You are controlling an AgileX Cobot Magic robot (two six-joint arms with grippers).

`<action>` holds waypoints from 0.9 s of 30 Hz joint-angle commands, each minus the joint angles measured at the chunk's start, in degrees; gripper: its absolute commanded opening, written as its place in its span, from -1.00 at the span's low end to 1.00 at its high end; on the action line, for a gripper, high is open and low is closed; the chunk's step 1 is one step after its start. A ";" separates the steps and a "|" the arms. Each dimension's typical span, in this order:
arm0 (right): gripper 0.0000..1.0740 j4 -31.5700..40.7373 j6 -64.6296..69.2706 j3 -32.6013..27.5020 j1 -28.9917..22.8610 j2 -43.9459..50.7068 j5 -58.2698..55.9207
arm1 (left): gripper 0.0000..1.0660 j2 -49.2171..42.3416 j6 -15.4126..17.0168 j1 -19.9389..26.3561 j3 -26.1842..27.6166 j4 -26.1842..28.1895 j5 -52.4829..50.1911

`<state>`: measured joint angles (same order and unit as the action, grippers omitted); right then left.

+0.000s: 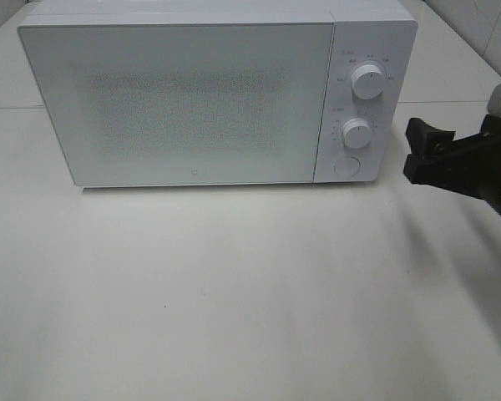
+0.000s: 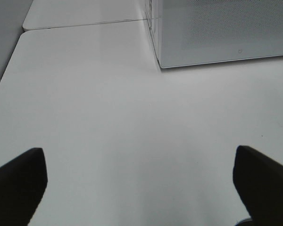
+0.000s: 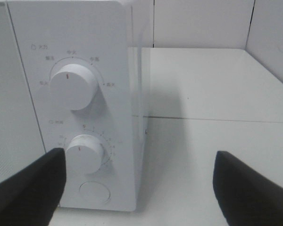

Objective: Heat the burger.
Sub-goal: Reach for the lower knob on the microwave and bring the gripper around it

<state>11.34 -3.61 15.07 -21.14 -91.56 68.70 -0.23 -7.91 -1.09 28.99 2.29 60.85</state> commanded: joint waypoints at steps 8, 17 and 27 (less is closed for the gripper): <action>0.42 7.28 -0.63 6.82 -8.42 -9.68 2.18 | 0.96 -1.15 0.34 -0.29 0.00 0.46 -0.92; 0.42 6.47 -0.63 14.04 -8.42 -15.64 1.95 | 0.96 -1.15 0.34 -0.29 0.00 0.46 -0.92; 0.42 5.84 -0.23 17.36 -8.42 -19.14 1.60 | 0.96 -1.15 0.34 -0.29 0.00 0.46 -0.92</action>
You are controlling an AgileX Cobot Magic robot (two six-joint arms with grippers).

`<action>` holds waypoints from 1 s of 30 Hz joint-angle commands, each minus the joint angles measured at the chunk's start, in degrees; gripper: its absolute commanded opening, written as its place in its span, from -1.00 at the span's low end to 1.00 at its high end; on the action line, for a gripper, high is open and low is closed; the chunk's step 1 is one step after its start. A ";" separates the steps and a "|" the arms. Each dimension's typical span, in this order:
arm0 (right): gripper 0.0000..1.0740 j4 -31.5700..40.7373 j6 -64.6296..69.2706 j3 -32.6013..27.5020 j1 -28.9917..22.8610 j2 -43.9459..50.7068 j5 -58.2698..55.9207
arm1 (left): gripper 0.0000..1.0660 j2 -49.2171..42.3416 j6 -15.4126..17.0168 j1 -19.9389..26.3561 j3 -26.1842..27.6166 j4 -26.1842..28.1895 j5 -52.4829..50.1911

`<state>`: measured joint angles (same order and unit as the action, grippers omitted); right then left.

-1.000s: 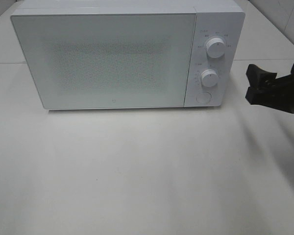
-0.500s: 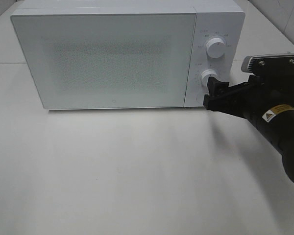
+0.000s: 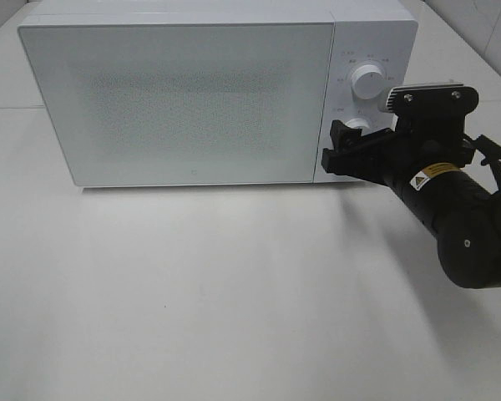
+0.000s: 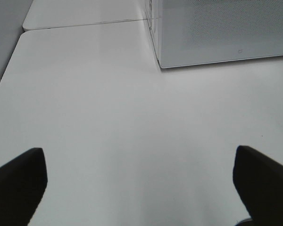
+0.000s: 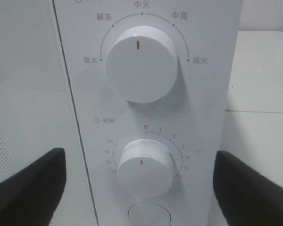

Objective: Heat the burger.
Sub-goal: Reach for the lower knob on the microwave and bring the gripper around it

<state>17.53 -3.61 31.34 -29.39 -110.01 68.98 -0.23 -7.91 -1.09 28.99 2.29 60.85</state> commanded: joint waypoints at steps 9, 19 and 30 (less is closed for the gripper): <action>0.42 3.32 -0.52 3.78 -0.17 -4.35 1.20 | 0.96 -1.15 0.34 -0.29 0.00 0.46 -0.92; 0.42 2.75 -0.57 5.96 -0.17 -6.02 0.34 | 0.96 -1.15 0.34 -0.29 0.00 0.46 -0.92; 0.42 2.29 -0.57 7.05 -0.17 -7.85 0.17 | 0.96 -1.15 0.34 -0.29 0.00 0.46 -0.92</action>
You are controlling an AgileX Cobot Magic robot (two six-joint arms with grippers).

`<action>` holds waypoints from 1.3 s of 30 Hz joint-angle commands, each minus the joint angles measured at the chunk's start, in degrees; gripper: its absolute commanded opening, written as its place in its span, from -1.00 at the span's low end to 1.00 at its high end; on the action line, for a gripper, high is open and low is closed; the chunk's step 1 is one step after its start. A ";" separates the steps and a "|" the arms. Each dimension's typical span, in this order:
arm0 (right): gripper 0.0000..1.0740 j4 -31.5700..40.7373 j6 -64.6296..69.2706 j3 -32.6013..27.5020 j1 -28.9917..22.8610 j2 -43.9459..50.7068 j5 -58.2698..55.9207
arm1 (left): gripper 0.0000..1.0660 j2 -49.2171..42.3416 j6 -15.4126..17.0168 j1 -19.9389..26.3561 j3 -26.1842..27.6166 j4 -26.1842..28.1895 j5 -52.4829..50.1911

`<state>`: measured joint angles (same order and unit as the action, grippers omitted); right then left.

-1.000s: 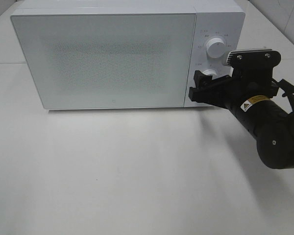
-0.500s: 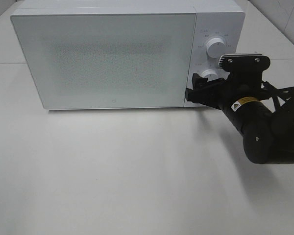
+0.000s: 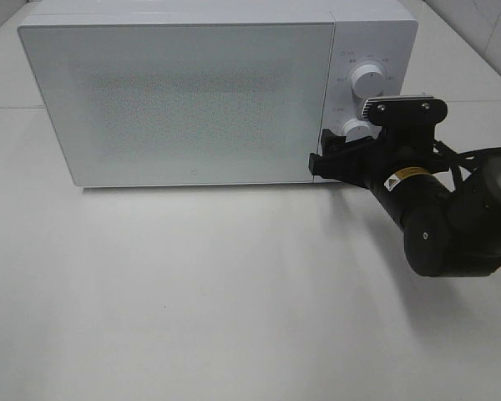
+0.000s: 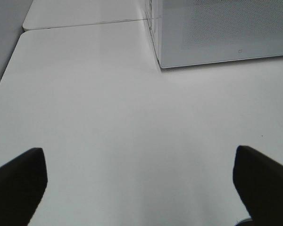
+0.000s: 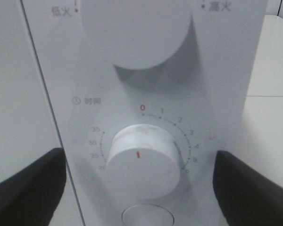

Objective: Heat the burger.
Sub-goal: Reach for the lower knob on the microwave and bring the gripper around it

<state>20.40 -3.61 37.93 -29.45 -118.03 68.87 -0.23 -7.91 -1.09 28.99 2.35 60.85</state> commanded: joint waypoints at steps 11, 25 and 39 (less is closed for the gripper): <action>0.42 -0.40 -0.63 0.46 -0.11 0.00 0.63 | 0.96 -1.15 0.34 -0.29 0.00 0.40 -0.92; 0.41 -0.46 -0.57 0.46 -0.06 0.00 1.72 | 0.96 -1.15 0.34 -0.29 0.00 0.40 -0.92; 0.10 -0.46 -0.63 0.46 -0.06 0.00 1.78 | 0.96 -1.15 0.34 -0.29 0.00 0.40 -0.92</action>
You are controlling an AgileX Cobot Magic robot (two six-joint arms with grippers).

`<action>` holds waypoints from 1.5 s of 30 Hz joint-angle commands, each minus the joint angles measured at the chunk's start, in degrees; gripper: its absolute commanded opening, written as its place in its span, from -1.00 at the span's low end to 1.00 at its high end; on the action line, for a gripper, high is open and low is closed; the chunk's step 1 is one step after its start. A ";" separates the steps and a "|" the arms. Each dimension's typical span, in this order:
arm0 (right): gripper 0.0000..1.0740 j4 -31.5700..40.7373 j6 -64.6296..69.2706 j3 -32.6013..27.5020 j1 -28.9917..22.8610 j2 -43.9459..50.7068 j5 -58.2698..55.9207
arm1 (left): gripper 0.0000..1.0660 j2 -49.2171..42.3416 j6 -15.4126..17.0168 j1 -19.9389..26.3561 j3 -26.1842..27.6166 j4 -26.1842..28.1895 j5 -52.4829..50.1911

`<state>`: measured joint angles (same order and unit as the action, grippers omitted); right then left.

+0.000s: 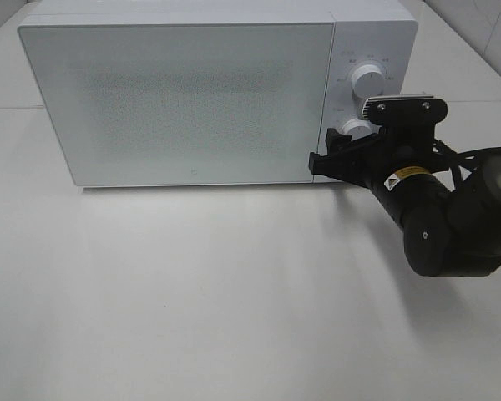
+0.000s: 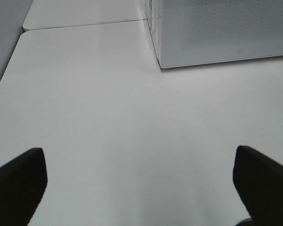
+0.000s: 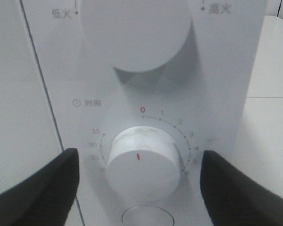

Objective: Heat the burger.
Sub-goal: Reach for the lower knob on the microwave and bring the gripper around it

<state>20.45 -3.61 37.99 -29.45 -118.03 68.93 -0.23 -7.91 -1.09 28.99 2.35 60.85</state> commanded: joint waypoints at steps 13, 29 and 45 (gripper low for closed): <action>-0.21 -0.46 -1.15 0.40 -0.06 0.00 3.32 | 0.96 -1.15 0.34 -0.29 0.00 0.40 -0.92; -0.66 -0.29 -1.20 0.40 -0.06 0.00 3.38 | 0.96 -1.15 0.34 -0.29 0.00 0.40 -0.92; -0.62 -0.74 46.47 0.40 -0.06 0.00 3.04 | 0.96 -1.15 0.34 -0.29 0.00 0.40 -0.92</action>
<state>20.17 38.85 37.99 -29.45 -118.03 69.10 -0.23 -7.91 -1.09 28.99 2.35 60.85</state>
